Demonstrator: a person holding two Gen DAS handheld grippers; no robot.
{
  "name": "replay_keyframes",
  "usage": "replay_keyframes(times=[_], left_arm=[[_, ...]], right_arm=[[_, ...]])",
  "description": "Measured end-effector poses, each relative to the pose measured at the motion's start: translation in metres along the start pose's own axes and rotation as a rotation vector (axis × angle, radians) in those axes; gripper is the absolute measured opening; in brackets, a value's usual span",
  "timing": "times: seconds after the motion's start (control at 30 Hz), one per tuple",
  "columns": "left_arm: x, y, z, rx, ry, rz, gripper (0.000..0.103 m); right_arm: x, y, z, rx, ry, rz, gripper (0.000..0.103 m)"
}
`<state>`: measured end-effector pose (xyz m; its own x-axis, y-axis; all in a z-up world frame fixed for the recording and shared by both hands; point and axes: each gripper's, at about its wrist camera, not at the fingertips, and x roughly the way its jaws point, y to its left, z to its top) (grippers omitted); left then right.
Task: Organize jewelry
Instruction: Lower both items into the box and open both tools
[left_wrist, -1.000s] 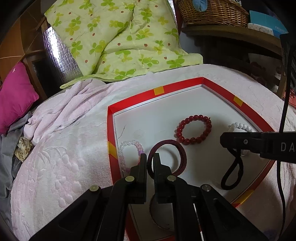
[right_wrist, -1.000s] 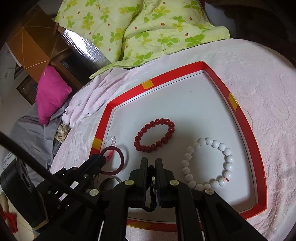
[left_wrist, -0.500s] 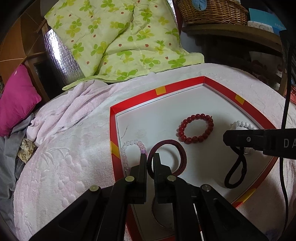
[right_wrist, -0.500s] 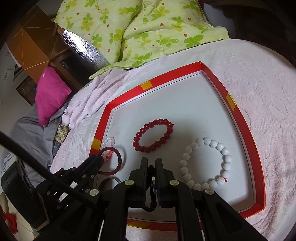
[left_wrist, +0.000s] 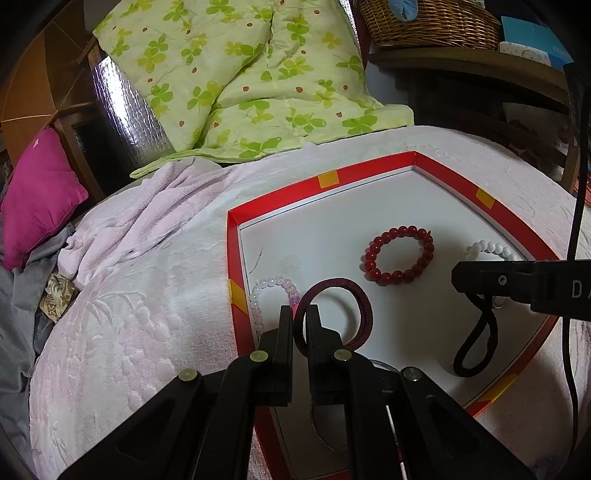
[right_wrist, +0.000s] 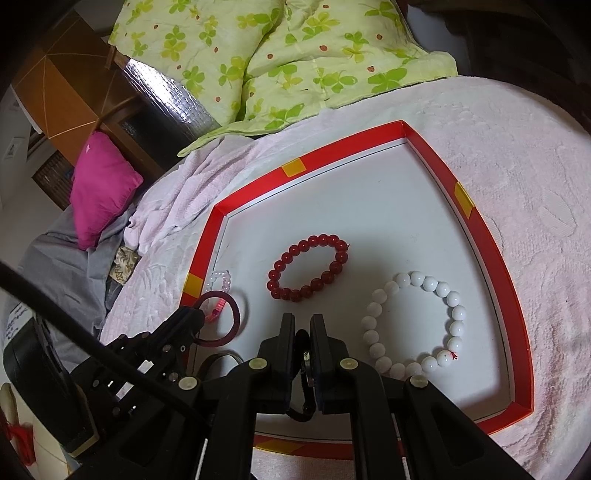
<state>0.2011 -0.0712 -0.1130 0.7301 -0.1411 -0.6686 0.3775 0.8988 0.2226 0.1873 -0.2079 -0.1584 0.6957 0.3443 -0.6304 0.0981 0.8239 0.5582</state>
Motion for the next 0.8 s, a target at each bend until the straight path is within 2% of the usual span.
replay_keyframes(times=[0.5,0.6,0.67,0.8], left_arm=[[0.0005,0.0019,0.0007,-0.003,0.007,0.023,0.008],[-0.0002,0.0021,0.0007,-0.004,0.006,0.037,0.023],[-0.0016,0.0027,0.0009,-0.002,-0.005,0.049,0.039],[-0.0042,0.0047,0.0017,-0.003,-0.017,0.061,0.042]], right_arm=[[0.0022,0.0018,0.0002,0.003,0.006,0.004,0.012],[0.0017,0.0021,0.0000,0.006,0.006,0.005,0.012],[0.0013,0.0019,0.0004,0.011,0.008,0.009,0.012],[0.0002,0.0001,0.0016,0.020,0.005,0.010,0.013]])
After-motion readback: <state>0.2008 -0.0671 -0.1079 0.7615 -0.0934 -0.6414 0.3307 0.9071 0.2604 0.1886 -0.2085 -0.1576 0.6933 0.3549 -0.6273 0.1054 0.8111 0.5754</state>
